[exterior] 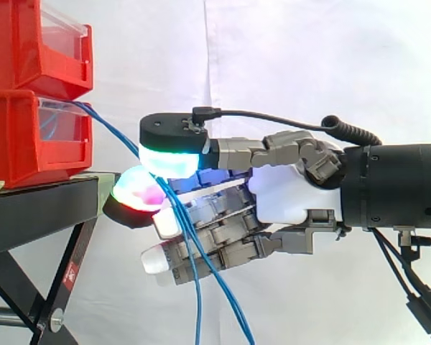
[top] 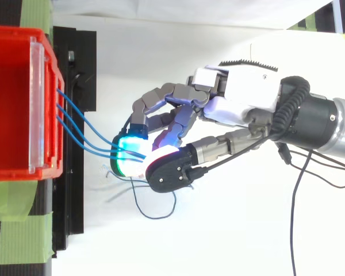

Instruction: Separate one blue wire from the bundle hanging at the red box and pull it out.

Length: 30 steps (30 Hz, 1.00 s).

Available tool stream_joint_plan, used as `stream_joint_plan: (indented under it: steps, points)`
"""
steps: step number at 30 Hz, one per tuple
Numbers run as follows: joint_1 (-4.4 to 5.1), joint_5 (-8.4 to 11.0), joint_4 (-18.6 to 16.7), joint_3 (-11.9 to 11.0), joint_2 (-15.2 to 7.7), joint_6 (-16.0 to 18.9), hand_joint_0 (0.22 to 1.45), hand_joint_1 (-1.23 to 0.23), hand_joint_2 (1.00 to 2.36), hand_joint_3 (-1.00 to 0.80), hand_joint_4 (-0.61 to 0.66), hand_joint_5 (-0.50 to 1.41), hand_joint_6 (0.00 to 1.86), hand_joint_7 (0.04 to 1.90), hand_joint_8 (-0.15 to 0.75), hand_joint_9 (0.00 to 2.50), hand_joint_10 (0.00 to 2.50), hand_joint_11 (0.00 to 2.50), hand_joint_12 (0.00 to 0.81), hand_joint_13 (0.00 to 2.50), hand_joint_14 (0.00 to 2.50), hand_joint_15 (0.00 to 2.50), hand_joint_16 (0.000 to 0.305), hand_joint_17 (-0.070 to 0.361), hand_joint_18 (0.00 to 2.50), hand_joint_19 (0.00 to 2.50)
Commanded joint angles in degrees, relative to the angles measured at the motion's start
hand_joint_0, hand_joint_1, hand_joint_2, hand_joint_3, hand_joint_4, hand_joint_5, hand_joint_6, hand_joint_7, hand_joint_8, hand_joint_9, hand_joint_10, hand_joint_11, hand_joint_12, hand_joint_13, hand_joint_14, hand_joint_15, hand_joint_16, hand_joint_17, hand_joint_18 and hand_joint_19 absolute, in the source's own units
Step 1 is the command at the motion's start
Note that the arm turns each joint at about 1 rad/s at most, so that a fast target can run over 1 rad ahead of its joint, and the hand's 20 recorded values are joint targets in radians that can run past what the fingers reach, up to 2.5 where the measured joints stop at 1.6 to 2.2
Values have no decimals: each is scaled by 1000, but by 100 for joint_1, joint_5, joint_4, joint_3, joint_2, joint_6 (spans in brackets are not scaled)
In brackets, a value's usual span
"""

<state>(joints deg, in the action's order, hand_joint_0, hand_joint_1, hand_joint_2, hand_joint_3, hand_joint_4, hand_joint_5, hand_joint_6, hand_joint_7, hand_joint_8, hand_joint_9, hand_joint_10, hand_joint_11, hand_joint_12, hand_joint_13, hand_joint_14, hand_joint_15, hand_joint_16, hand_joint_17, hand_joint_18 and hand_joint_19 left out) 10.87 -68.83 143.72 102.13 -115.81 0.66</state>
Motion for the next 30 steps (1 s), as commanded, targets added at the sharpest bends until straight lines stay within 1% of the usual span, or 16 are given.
stream_joint_plan:
  steps: [1, 3, 4, 8, 16, 22, 24, 25, 30]
  points:
    - [3, -7, 33, 0, -3, 5, 629, -713, 1020, -216, 200, -163, 816, 912, 555, 1344, 15, 434, 451, 821, 7, 202, 35, 80, 542, 0]
    - [3, -7, 50, 0, 6, 5, 629, -711, 1019, -217, 207, -163, 816, 912, 553, 1347, 15, 444, 451, 821, 7, 196, 35, 80, 541, 7]
    - [3, 1, 50, 0, -3, 5, 629, -710, 1020, -217, 204, -163, 816, 913, 557, 1390, 17, 517, 449, 820, 7, 207, 36, 80, 542, 8]
    - [-6, 1, 50, 0, 6, 5, 628, -706, 1020, -217, 208, -164, 818, 906, 556, 1430, 21, 584, 453, 830, 8, 221, 36, 80, 542, 15]
    - [-6, -7, 50, 0, -3, 5, 629, -695, 1019, -225, 201, -171, 827, 891, 518, 1485, 24, 799, 458, 840, 9, 255, 36, 81, 546, 25]
    - [3, -16, 50, -18, 6, 5, 630, -695, 1020, -219, 188, -172, 830, 876, 506, 1476, 24, 815, 458, 849, 10, 275, 36, 82, 552, 35]
    - [3, -16, 59, -26, 50, -4, 630, -696, 1020, -218, 190, -173, 830, 883, 502, 1472, 25, 826, 458, 855, 10, 276, 36, 82, 555, 35]
    - [-6, 1, 94, -26, 147, -22, 631, -696, 1020, -217, 190, -173, 830, 883, 500, 1470, 25, 821, 457, 855, 10, 282, 36, 82, 557, 39]
    - [-6, -7, 297, -26, 340, -66, 631, -697, 1020, -217, 183, -173, 831, 882, 496, 1454, 24, 829, 457, 861, 10, 289, 36, 82, 562, 46]
